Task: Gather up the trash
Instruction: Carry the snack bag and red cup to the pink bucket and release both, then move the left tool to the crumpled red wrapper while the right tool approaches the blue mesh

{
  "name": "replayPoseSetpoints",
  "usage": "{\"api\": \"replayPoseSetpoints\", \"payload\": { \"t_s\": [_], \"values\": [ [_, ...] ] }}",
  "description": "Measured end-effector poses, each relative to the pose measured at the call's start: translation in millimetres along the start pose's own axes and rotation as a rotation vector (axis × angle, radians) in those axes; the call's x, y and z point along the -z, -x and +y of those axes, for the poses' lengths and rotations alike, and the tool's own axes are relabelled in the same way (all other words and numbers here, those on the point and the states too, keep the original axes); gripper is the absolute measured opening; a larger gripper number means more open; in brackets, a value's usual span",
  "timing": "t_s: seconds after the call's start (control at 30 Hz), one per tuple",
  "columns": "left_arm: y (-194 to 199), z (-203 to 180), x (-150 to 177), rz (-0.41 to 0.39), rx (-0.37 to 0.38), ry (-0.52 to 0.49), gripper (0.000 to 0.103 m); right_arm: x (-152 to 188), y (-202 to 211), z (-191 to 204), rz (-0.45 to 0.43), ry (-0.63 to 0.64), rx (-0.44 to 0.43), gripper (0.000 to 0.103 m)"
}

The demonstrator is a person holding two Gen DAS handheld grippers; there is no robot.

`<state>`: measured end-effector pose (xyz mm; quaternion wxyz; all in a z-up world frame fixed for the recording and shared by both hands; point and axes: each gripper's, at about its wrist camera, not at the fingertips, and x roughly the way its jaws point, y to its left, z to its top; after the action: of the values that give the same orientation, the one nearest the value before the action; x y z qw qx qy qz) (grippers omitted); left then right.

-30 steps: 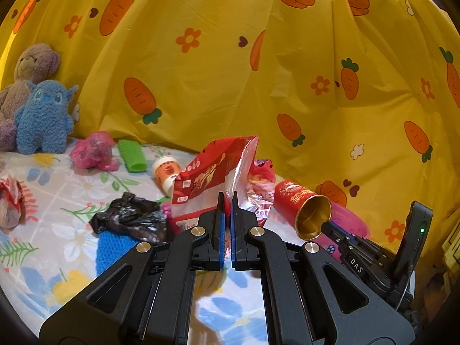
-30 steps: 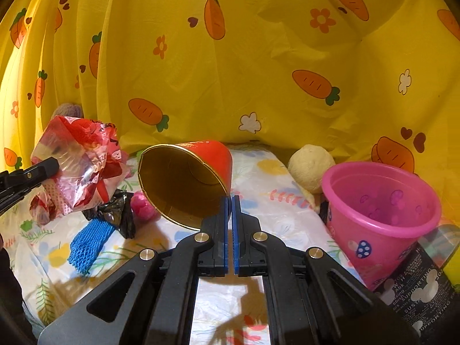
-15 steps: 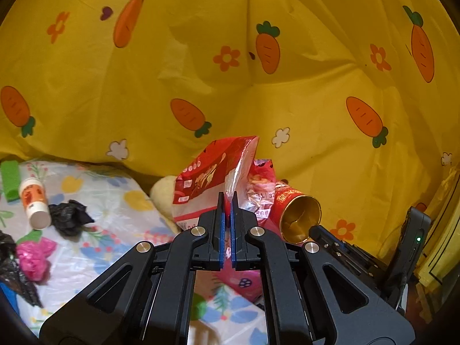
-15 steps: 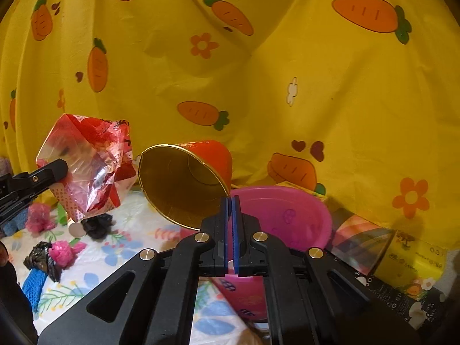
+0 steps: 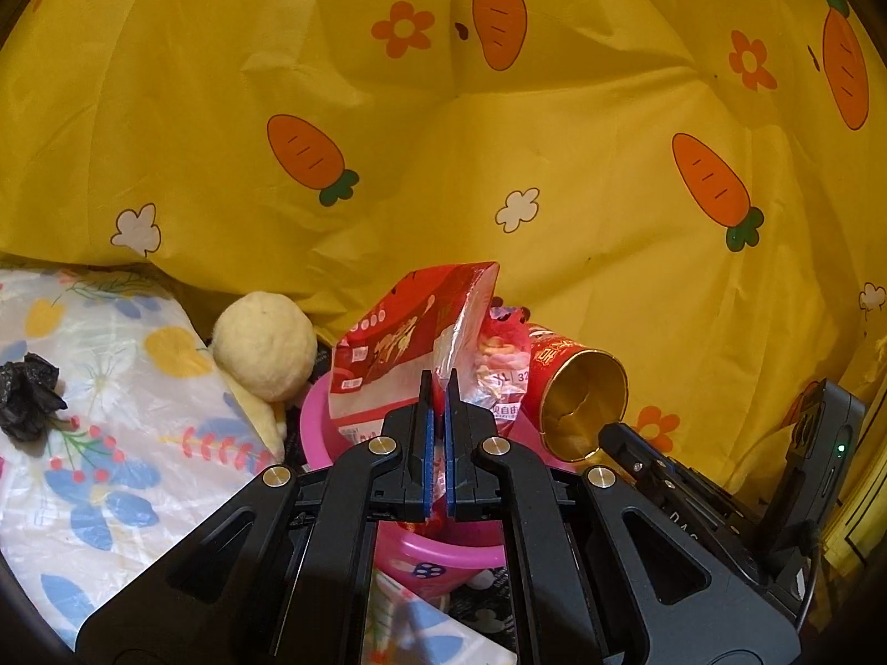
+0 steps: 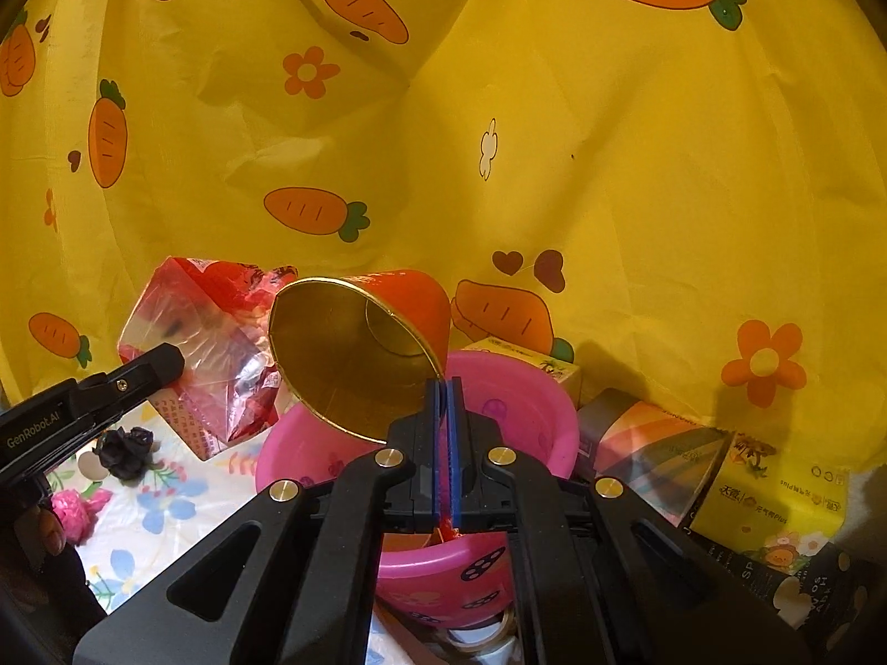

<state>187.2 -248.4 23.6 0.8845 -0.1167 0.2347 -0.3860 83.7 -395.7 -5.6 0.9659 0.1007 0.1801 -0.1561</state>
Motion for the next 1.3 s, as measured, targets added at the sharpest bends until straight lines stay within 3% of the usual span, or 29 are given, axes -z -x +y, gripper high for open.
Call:
{"api": "replayPoseSetpoints", "payload": {
  "t_s": [0.87, 0.97, 1.03, 1.1, 1.23, 1.3],
  "values": [
    [-52.6, 14.0, 13.5, 0.13, 0.035, 0.06, 0.003, 5.6, -27.8, -6.6, 0.046, 0.007, 0.031, 0.004],
    [-55.8, 18.3, 14.9, 0.143, 0.052, 0.085, 0.021, 6.0, -30.5, -6.9, 0.05, 0.007, 0.03, 0.004],
    [-53.2, 20.7, 15.5, 0.127, 0.027, 0.087, 0.056, 6.4, -32.1, -8.5, 0.056, 0.001, 0.026, 0.01],
    [-48.2, 24.7, 14.1, 0.107, 0.01, 0.102, 0.063, 6.7, -32.3, -10.6, 0.057, -0.01, 0.028, 0.029],
    [-33.4, 29.1, 9.2, 0.066, -0.065, 0.103, 0.081, 7.1, -24.8, -13.2, 0.04, -0.026, 0.032, 0.038],
    [-22.0, 30.6, 7.8, 0.045, -0.106, 0.097, 0.087, 7.3, -19.4, -11.0, 0.028, -0.025, 0.032, 0.052]
  ]
}}
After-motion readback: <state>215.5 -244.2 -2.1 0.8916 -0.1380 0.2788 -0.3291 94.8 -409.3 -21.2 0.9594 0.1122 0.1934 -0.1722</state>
